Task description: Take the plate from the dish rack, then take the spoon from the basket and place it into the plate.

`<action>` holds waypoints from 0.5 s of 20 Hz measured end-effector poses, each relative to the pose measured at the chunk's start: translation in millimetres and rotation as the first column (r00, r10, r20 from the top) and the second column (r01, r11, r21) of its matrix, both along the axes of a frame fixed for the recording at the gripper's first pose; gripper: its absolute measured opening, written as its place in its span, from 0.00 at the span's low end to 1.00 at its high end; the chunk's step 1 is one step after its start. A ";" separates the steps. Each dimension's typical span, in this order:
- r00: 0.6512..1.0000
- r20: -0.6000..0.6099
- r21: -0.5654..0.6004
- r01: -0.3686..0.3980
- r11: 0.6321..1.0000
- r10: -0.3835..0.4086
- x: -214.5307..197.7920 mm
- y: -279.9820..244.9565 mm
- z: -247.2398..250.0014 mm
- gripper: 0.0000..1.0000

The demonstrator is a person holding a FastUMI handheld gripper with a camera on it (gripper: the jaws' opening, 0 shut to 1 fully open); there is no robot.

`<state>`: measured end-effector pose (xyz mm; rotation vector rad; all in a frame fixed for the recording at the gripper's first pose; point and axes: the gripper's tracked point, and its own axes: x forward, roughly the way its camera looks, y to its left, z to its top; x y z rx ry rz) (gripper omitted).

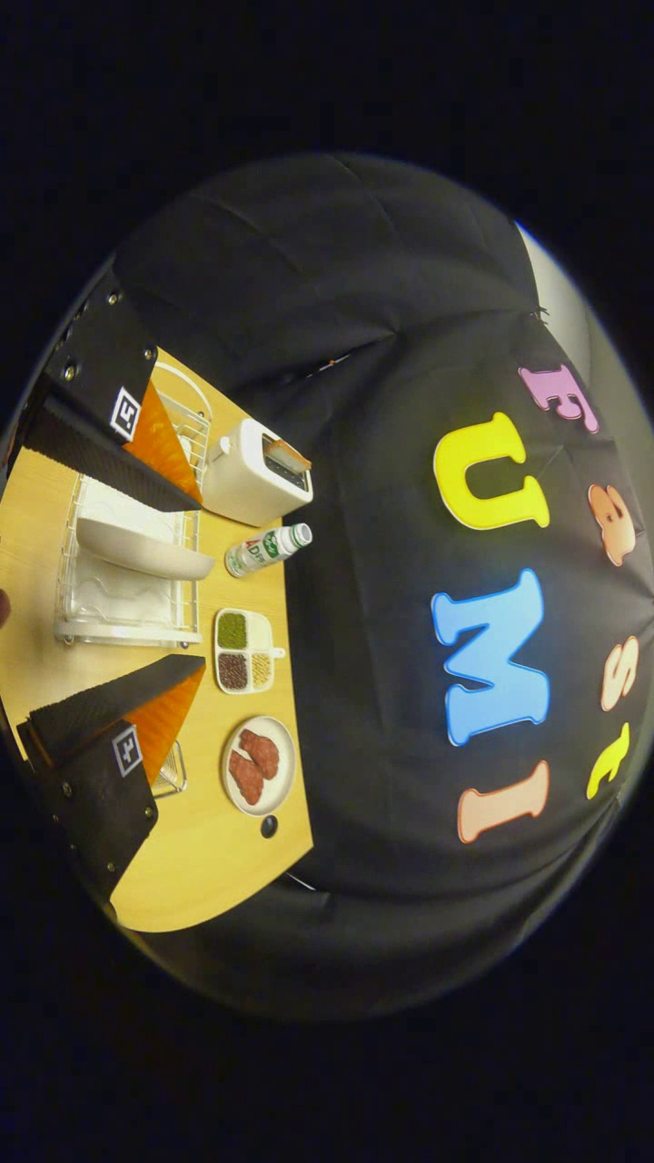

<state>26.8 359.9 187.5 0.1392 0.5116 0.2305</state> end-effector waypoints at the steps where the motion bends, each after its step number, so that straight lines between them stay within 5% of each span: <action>1: 1.000 -0.028 -0.005 -0.004 1.000 0.004 1.3 5.1 -6.6 0.98; 10: 0.965 -0.261 -0.034 0.017 0.999 -0.025 25.6 27.4 -64.8 0.95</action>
